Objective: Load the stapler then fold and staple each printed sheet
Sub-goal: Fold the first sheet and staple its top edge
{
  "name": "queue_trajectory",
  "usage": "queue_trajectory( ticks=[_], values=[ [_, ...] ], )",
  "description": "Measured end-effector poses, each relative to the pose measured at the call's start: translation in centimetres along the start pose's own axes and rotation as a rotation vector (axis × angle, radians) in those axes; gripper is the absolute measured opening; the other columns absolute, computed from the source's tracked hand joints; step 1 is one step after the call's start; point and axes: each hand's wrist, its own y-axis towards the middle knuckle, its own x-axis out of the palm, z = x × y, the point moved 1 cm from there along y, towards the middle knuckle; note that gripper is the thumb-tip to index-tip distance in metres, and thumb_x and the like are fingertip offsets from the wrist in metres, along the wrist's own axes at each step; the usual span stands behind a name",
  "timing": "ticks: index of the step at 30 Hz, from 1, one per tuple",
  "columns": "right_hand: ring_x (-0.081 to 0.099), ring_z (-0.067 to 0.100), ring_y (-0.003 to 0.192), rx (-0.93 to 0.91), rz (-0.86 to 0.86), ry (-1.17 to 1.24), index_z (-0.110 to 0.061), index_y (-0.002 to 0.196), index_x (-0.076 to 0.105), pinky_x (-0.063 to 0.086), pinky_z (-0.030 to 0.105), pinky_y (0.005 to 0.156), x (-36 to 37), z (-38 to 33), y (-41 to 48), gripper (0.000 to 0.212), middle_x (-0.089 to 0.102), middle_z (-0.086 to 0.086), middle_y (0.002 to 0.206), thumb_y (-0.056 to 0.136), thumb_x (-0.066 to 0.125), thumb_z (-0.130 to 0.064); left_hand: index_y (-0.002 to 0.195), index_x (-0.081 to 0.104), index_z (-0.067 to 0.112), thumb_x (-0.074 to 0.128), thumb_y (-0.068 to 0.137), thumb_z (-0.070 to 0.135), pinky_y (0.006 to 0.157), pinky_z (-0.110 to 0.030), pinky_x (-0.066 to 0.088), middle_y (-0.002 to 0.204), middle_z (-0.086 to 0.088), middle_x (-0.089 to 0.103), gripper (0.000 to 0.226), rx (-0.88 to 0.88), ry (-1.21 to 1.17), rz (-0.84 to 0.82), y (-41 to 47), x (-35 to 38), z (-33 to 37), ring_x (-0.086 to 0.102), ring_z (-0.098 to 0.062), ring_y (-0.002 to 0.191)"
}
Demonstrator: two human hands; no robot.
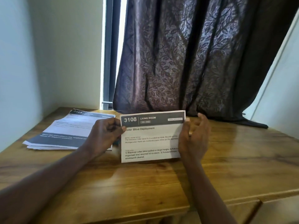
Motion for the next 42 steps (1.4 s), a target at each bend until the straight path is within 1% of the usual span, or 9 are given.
queue_trajectory(
  ticks=[4, 11, 15, 20, 24, 27, 32, 38, 42],
  values=[
    [0.064, 0.021, 0.090, 0.202, -0.183, 0.038, -0.026, 0.127, 0.054, 0.050, 0.040, 0.079, -1.4, 1.8, -0.3, 0.032, 0.066, -0.011, 0.092, 0.100, 0.053, -0.043, 0.099, 0.072, 0.007, 0.071, 0.094, 0.013, 0.075, -0.048, 0.063, 0.086, -0.006, 0.081, 0.008, -0.047, -0.003, -0.028, -0.2, 0.9, 0.0, 0.077, -0.031, 0.080],
    [0.066, 0.007, 0.080, 0.152, -0.293, 0.049, -0.023, 0.113, 0.067, 0.047, 0.020, 0.061, -3.9, 3.9, 0.4, 0.016, 0.070, -0.012, 0.090, 0.098, 0.061, -0.020, 0.135, 0.047, 0.033, 0.076, 0.089, 0.006, 0.066, -0.036, 0.064, 0.092, -0.007, 0.080, 0.061, -0.023, 0.006, -0.250, -0.9, 2.3, 0.2, 0.079, -0.022, 0.083],
    [0.071, 0.015, 0.083, 0.271, -0.402, -0.008, -0.031, 0.113, 0.065, 0.061, 0.041, 0.074, -5.6, 4.8, 1.5, 0.018, 0.073, -0.007, 0.094, 0.099, 0.060, -0.021, 0.134, 0.056, 0.034, 0.079, 0.088, 0.015, 0.077, -0.027, 0.062, 0.098, 0.002, 0.078, 0.055, 0.119, 0.257, -0.341, -1.4, 3.4, 0.4, 0.075, -0.011, 0.090],
    [0.072, 0.019, 0.083, 0.322, -0.453, -0.028, -0.033, 0.110, 0.062, 0.062, 0.047, 0.076, -7.0, 5.2, 3.0, 0.015, 0.070, -0.006, 0.092, 0.101, 0.060, -0.021, 0.128, 0.068, 0.030, 0.077, 0.090, 0.030, 0.085, -0.012, 0.055, 0.110, 0.023, 0.071, 0.040, 0.257, 0.470, -0.430, -1.8, 4.7, 0.9, 0.066, 0.010, 0.098],
    [0.071, 0.023, 0.093, 0.400, -0.337, 0.067, -0.027, 0.104, 0.068, 0.060, 0.046, 0.085, -5.4, 6.1, 5.9, 0.009, 0.073, 0.002, 0.101, 0.098, 0.063, -0.023, 0.144, 0.051, 0.036, 0.069, 0.091, 0.050, 0.102, -0.029, 0.053, 0.129, 0.021, 0.067, 0.057, 0.333, 0.485, -0.414, -1.1, 5.3, 0.7, 0.062, 0.004, 0.116],
    [0.066, 0.018, 0.085, 0.401, -0.234, 0.093, -0.018, 0.105, 0.074, 0.049, 0.026, 0.072, -2.5, 6.3, 9.0, 0.015, 0.073, 0.005, 0.098, 0.096, 0.063, -0.020, 0.153, 0.030, 0.042, 0.047, 0.087, 0.075, 0.116, -0.044, 0.041, 0.154, 0.012, 0.049, 0.076, 0.282, 0.704, -0.506, 0.3, 5.6, 0.0, 0.048, -0.012, 0.140],
    [0.063, 0.016, 0.074, 0.380, -0.247, 0.027, -0.022, 0.106, 0.076, 0.046, 0.020, 0.056, 3.4, 7.6, 12.8, 0.022, 0.073, 0.003, 0.100, 0.095, 0.057, -0.019, 0.159, 0.019, 0.040, 0.014, 0.064, 0.103, 0.125, -0.046, 0.027, 0.169, 0.008, 0.025, 0.114, 0.127, 0.893, -0.672, 1.7, 5.4, -1.7, 0.028, -0.017, 0.153],
    [0.062, 0.018, 0.072, 0.404, -0.231, -0.054, -0.021, 0.111, 0.076, 0.048, 0.022, 0.061, 9.3, 11.0, 15.8, 0.025, 0.071, 0.009, 0.114, 0.098, 0.054, -0.019, 0.159, 0.016, 0.043, 0.019, 0.067, 0.098, 0.127, -0.046, 0.021, 0.171, 0.014, 0.014, 0.107, 0.060, 0.928, -0.734, 1.9, 5.7, -1.9, 0.017, -0.013, 0.157],
    [0.066, 0.033, 0.109, 0.304, -0.314, -0.234, -0.017, 0.112, 0.076, 0.050, 0.030, 0.086, 11.1, 13.1, 15.9, 0.026, 0.072, 0.014, 0.119, 0.095, 0.055, -0.015, 0.158, 0.016, 0.045, 0.017, 0.064, 0.099, 0.127, -0.044, 0.023, 0.170, 0.017, 0.015, 0.108, 0.066, 0.916, -0.738, 1.9, 5.9, -1.9, 0.019, -0.011, 0.156]
  ],
)
